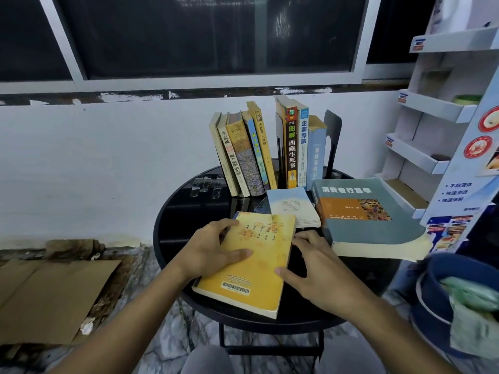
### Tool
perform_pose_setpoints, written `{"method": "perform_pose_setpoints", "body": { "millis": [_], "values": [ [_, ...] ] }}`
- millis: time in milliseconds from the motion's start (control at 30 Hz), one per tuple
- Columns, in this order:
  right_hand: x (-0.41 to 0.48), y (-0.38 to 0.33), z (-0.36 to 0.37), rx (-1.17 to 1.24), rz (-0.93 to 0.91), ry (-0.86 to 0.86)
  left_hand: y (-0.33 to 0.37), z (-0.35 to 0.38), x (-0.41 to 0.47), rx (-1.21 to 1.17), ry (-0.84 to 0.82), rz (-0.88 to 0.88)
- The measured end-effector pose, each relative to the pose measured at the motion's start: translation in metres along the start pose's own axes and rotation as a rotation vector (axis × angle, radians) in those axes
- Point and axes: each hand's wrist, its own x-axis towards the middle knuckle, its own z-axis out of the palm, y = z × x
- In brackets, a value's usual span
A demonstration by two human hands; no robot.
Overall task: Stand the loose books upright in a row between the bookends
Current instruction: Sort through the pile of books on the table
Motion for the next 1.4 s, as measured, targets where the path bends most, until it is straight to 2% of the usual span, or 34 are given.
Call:
{"method": "perform_pose_setpoints", "body": {
  "millis": [133,233,333,567,700,867,1033,1267,1400],
  "values": [
    [0.003,-0.005,-0.004,-0.188,0.032,0.032,-0.001,-0.005,0.005,-0.16,-0.004,-0.02],
    [0.006,-0.01,-0.006,-0.268,0.007,-0.027,-0.001,-0.005,0.007,-0.257,-0.02,-0.03],
    [0.009,-0.014,-0.004,-0.258,0.004,-0.087,0.002,-0.005,0.006,-0.391,-0.016,-0.047],
    [0.023,-0.015,0.001,-0.238,0.036,-0.08,0.004,-0.009,0.002,-0.715,0.011,-0.116],
    [0.032,-0.022,-0.003,-0.204,0.045,-0.101,0.005,-0.016,-0.004,-0.902,-0.09,-0.1],
    [0.056,-0.038,-0.015,-0.031,0.072,-0.121,0.002,-0.02,-0.006,-1.007,-0.242,-0.064],
    [0.078,-0.048,-0.03,0.081,0.137,-0.047,0.005,-0.015,-0.013,-1.09,-0.285,0.0],
    [0.088,-0.069,-0.048,0.115,0.226,-0.053,0.021,-0.007,-0.022,-1.064,-0.28,-0.007],
    [0.089,-0.075,-0.051,0.002,0.266,-0.059,0.032,-0.005,-0.027,-1.007,-0.272,-0.026]
  ]
}}
